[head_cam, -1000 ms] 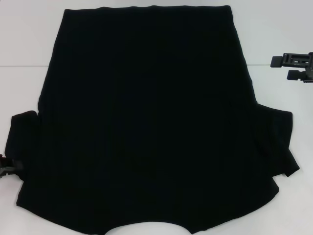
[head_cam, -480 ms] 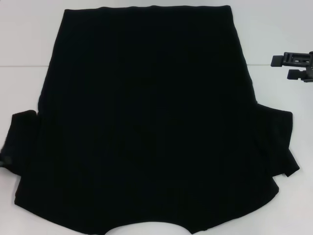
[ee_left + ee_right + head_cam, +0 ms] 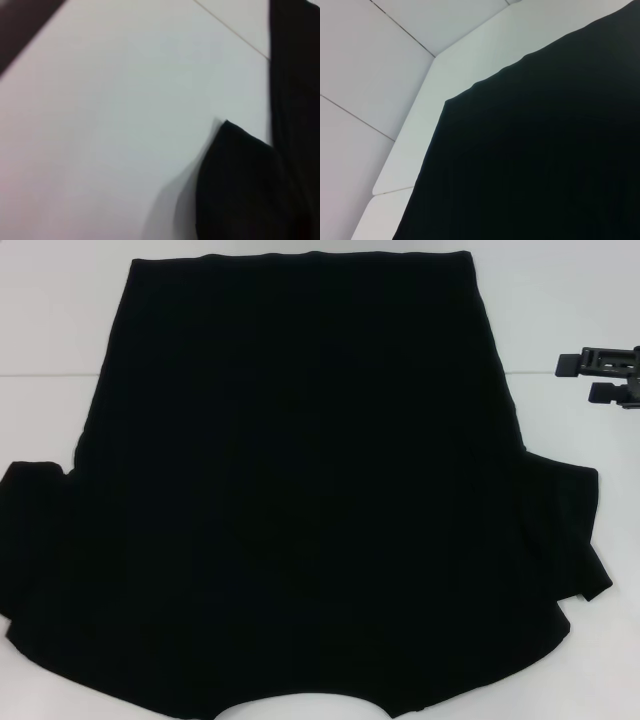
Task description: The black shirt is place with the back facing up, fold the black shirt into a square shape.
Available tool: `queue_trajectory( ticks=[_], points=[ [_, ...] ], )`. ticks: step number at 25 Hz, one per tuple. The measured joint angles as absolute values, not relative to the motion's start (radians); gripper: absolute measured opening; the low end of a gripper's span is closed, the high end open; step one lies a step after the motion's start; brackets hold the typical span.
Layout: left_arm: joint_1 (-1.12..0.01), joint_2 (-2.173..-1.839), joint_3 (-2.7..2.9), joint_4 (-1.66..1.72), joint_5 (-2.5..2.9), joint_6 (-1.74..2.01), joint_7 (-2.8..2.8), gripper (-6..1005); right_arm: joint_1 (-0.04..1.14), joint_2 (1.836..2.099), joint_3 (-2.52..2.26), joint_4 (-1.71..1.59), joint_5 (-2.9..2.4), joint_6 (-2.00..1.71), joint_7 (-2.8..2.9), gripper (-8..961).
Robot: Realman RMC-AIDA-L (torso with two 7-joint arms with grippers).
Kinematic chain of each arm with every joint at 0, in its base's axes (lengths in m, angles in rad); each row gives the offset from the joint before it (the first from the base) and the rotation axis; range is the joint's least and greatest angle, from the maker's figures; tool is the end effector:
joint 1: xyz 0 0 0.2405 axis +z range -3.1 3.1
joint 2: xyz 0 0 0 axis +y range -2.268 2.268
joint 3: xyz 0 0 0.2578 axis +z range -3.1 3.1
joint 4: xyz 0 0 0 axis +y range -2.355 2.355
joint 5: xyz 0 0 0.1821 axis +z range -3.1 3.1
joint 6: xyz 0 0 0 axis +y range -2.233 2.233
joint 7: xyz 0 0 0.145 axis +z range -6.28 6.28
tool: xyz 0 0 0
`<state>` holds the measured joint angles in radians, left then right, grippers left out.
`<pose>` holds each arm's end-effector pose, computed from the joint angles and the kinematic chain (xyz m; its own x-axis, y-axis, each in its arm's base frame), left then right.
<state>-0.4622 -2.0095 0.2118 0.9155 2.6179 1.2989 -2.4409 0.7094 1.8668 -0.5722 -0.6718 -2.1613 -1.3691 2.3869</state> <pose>-0.3880 0.2934 0.1096 -0.0542 0.7334 0.6776 0.9396 0.2671 -0.2140 0.2524 0.3971 0.0975 0.2208 -0.7790 -0.5869 -0.9662 -0.2566 -0.0230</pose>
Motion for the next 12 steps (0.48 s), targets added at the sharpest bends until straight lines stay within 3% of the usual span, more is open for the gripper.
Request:
queue_trajectory(
  ticks=[12],
  points=[
    [-0.483, -1.988, 0.208, 0.966, 2.620, 1.331, -2.452, 13, 0.713, 1.867, -0.572, -0.672, -2.161, -1.375, 2.387, 852]
  ],
)
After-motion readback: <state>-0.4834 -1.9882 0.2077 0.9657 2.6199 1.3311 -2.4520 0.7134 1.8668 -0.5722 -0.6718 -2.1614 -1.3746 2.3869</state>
